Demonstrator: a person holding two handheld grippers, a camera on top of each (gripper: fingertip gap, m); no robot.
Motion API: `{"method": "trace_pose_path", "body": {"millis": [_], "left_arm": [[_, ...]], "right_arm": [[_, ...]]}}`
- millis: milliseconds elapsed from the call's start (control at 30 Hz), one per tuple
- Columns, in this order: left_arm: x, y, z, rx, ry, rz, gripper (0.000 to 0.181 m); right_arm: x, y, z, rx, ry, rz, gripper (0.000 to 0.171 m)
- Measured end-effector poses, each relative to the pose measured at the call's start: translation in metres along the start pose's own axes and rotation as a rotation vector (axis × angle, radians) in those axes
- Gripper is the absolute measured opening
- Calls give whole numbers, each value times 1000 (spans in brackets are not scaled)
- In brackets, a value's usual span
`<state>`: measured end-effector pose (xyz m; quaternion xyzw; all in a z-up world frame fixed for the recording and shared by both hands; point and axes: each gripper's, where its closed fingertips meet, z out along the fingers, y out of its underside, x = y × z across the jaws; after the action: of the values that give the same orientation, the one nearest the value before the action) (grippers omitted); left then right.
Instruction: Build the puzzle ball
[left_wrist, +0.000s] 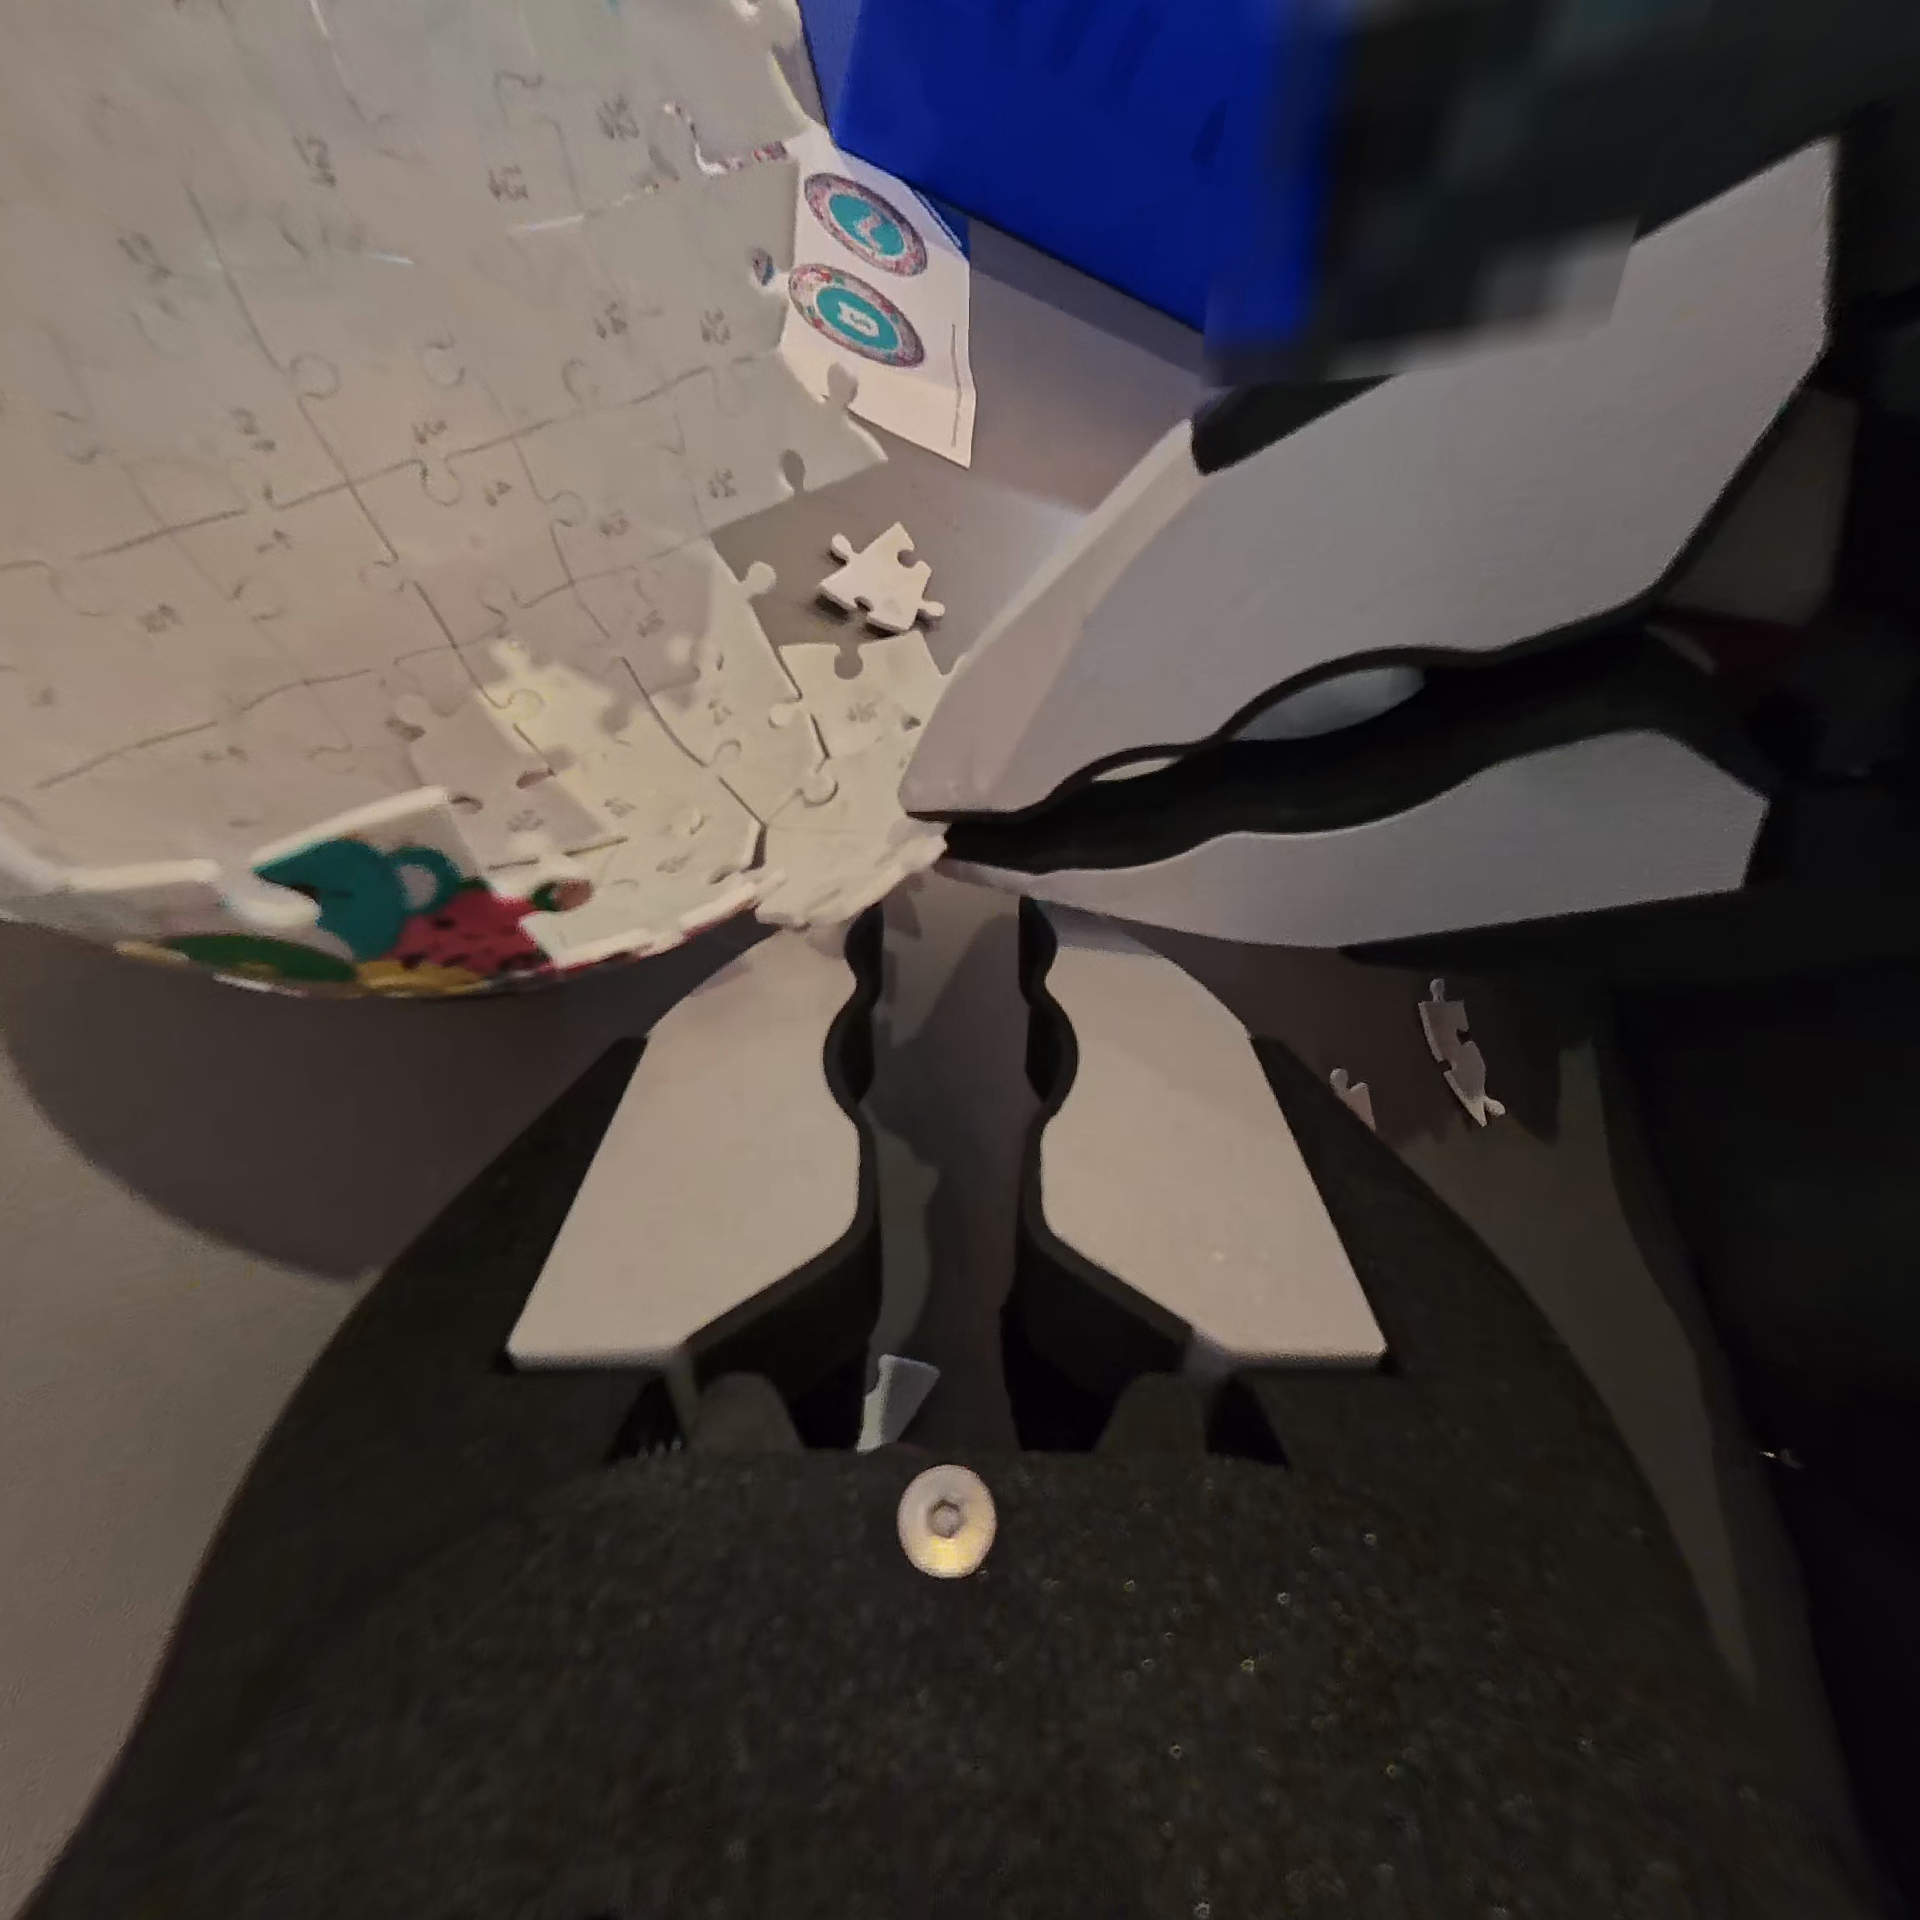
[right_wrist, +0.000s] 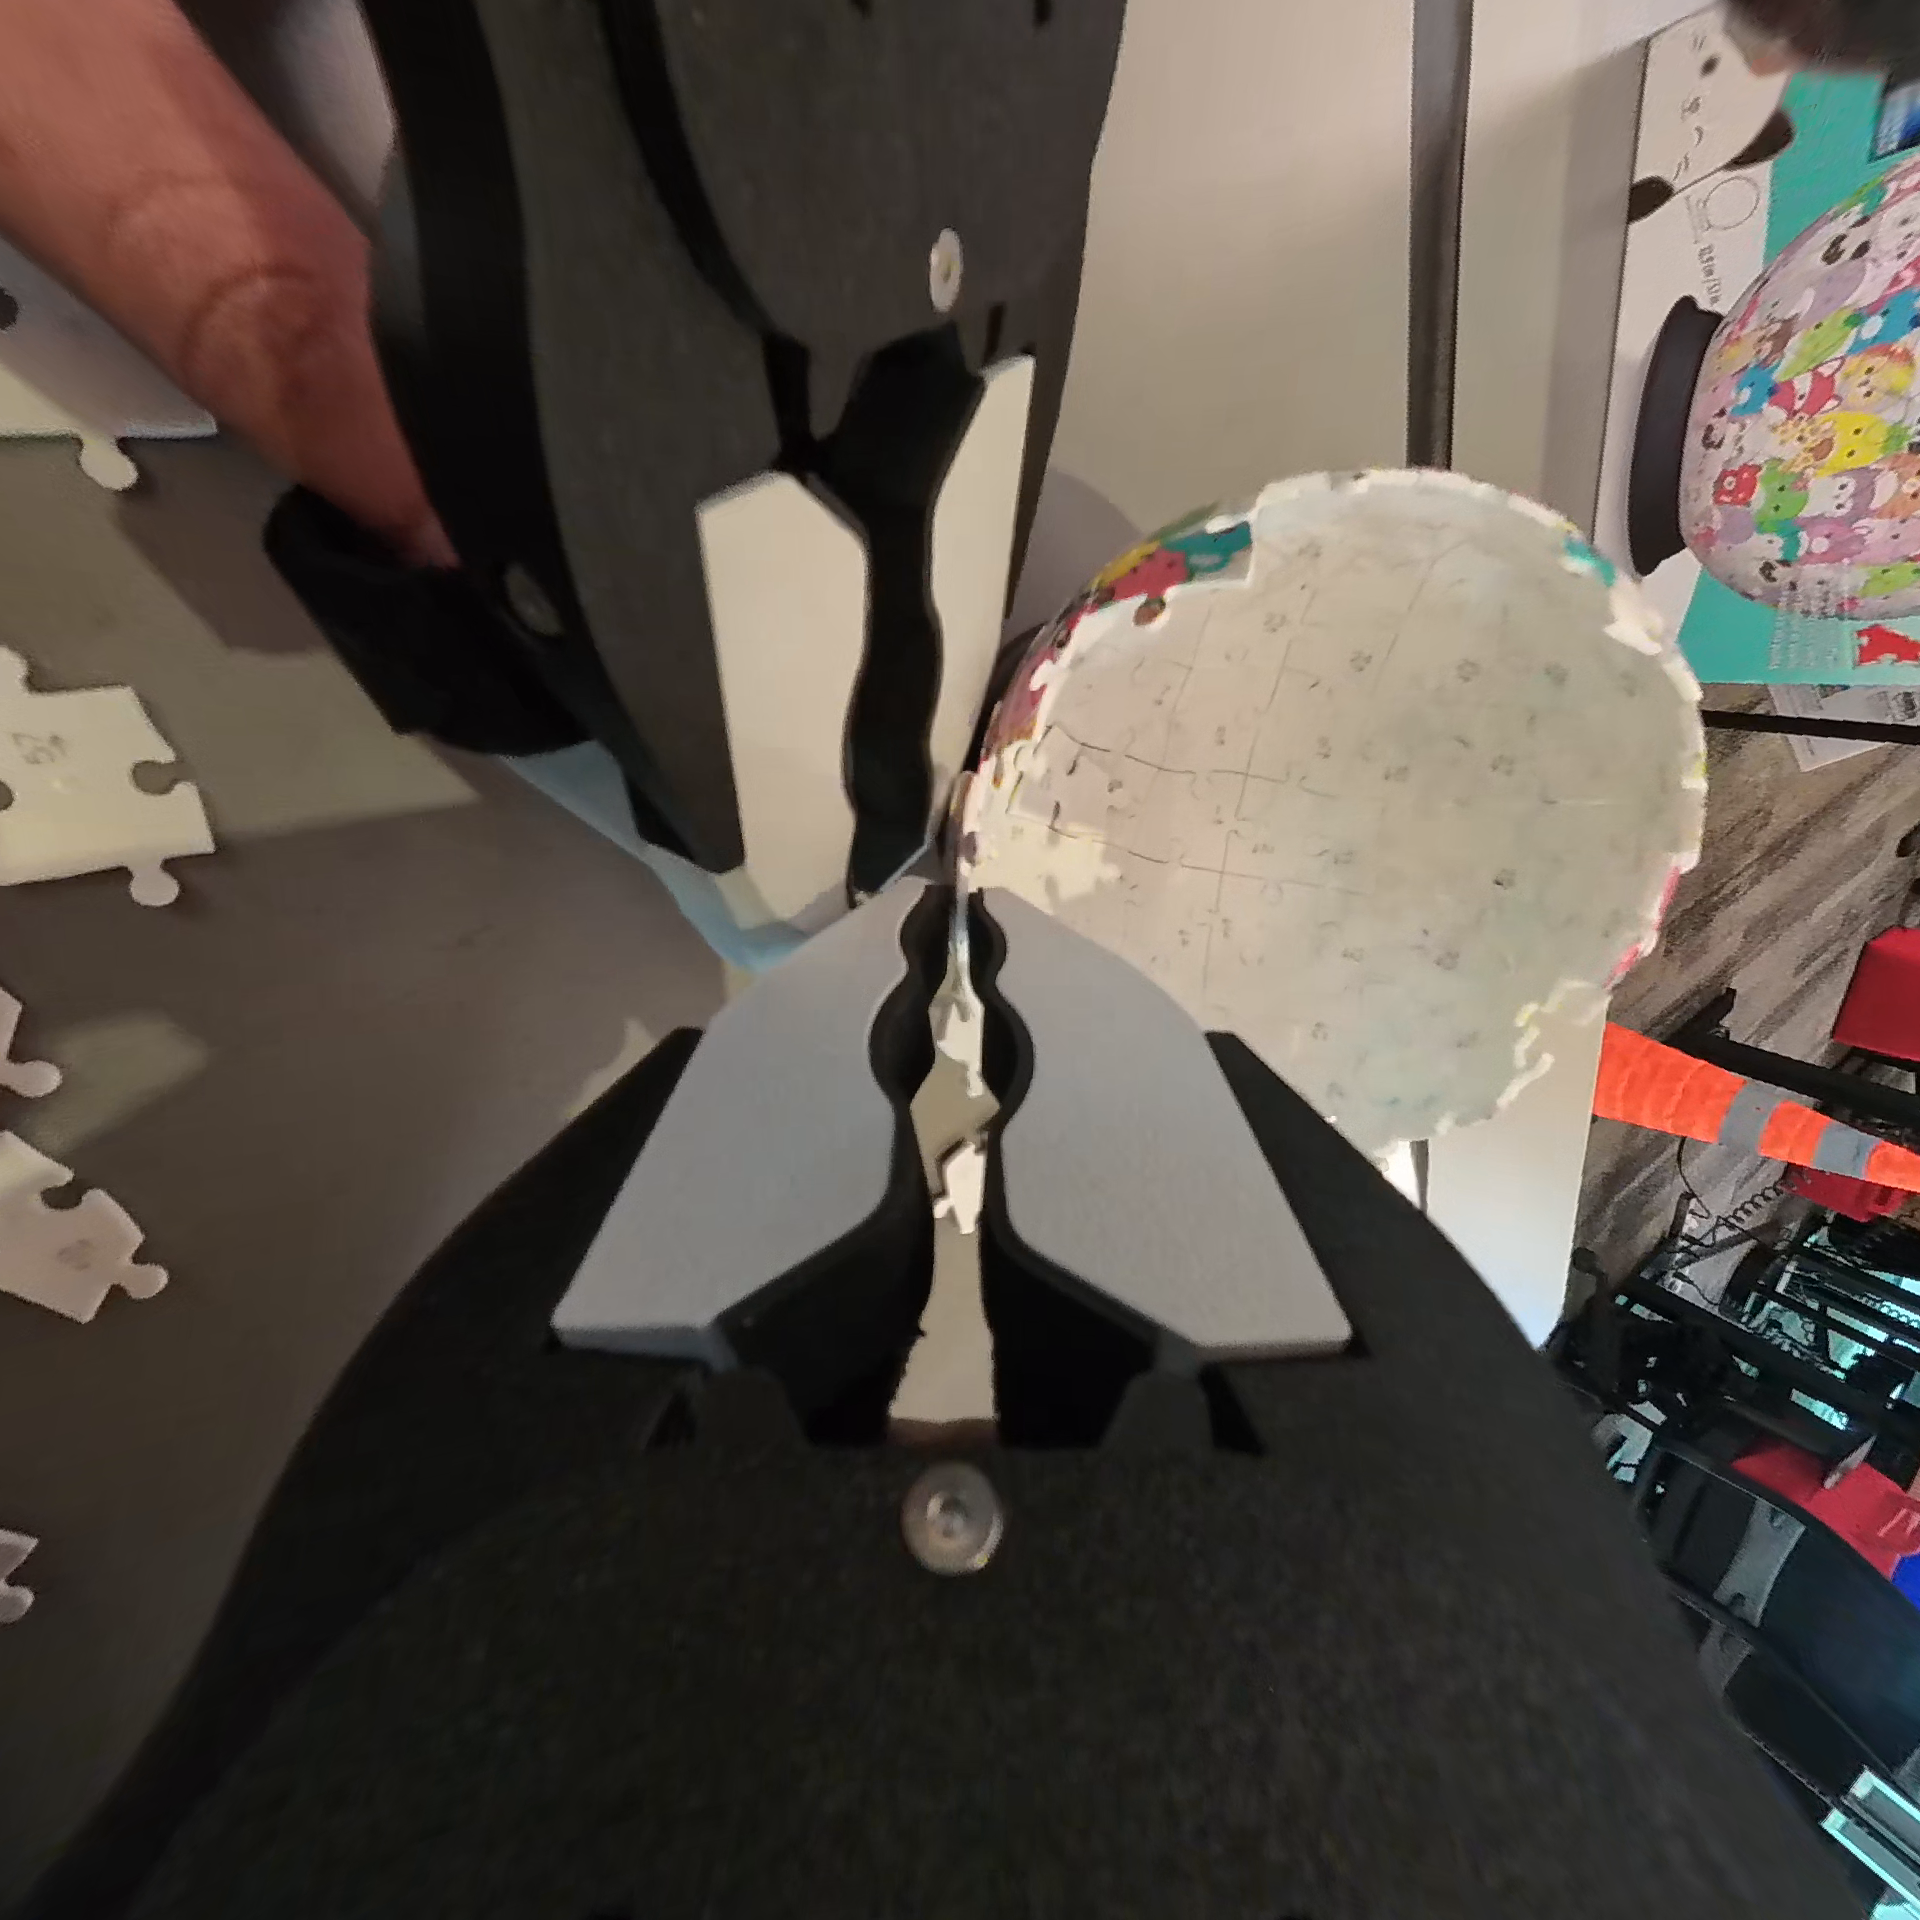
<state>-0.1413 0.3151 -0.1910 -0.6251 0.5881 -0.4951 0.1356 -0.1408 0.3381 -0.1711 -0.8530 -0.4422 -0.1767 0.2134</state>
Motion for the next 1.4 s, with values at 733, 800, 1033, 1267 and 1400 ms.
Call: {"method": "trace_pose_path", "body": {"millis": [733, 800, 1033, 1267, 1400], "left_arm": [[-4, 0, -5, 23, -10, -16, 24], [-3, 3, -8, 19, -30, 15, 24], [-13, 3, -17, 38, -200, 166, 20], [-16, -5, -31, 119, -280, 246, 20], [-9, -14, -39, 191, -305, 378, 21]], "right_arm": [[2, 4, -2, 19, 5, -53, 3], [0, 4, -2, 18, 12, -71, 3], [0, 2, -1, -3, 42, -52, 3], [2, 5, 2, -30, 98, -27, 3], [3, 5, 3, -32, 119, -39, 3]]}}
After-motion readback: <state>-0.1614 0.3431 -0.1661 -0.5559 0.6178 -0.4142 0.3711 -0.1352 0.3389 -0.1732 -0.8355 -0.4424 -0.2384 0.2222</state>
